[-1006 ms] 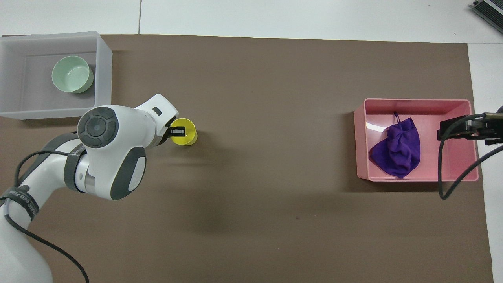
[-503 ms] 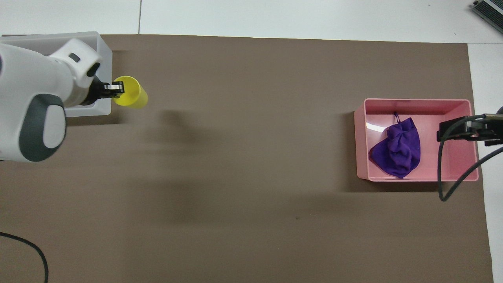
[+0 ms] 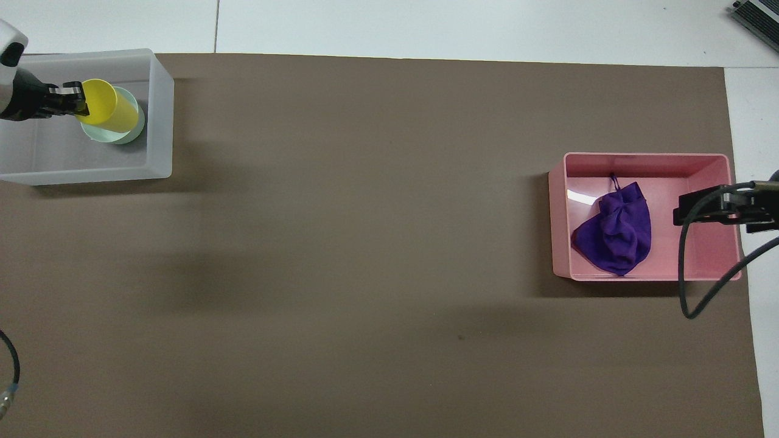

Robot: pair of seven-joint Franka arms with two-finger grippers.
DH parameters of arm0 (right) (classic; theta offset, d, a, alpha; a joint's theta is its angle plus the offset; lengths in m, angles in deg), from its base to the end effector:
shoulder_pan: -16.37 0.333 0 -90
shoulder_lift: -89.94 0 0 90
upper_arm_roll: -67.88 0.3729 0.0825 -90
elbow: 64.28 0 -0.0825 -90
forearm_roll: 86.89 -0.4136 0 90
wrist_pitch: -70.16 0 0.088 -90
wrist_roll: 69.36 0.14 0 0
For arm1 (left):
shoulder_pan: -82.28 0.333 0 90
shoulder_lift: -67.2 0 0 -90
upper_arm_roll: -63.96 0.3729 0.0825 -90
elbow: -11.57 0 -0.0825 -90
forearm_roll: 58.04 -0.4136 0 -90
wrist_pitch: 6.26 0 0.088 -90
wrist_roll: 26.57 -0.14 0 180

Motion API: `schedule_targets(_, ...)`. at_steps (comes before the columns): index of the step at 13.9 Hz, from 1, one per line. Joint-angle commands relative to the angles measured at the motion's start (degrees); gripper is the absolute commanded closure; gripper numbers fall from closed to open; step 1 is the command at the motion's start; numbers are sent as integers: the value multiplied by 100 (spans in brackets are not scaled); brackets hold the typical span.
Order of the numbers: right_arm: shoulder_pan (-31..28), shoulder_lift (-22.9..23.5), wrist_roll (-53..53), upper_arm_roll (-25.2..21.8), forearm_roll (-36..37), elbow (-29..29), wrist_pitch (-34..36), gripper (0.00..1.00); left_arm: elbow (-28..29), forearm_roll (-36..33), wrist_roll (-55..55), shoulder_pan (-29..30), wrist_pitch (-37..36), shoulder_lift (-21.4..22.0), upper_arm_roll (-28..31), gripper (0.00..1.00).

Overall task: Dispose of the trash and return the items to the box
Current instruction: 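Lower the yellow cup into the green bowl and open the left gripper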

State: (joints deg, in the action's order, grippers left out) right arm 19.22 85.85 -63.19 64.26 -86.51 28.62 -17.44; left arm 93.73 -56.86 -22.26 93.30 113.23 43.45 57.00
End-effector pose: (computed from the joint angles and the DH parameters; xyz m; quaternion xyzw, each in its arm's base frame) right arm 0.5525 -0.0098 0.6600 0.9981 -0.0605 -0.0106 0.0016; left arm 0.7610 0.0681 0.4936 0.9887 0.0843 0.1195 0.0334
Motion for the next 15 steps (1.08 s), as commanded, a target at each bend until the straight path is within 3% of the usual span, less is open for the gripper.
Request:
schedule_targets(1,-65,-110,-54,-51,-65,122,-56,0,-1279,-30,-150,234,-505,-902,-148,100)
schedule_targets(4,-171,-119,-72,-51,5,158,-38,0,-1544,-39,-316,358,-408,-1333,-131,100)
schedule_targets(8,-189,-119,-160,-34,137,158,-12,0,-1501,-30,-325,472,-154,-1536,-122,100)
schedule_targets(13,-171,-119,-81,-25,85,158,-117,0,-844,-13,-317,472,478,-1440,-104,100)
schedule_targets(15,-162,-127,-63,-25,67,166,-117,0,-789,-22,-317,455,384,-1370,-104,99)
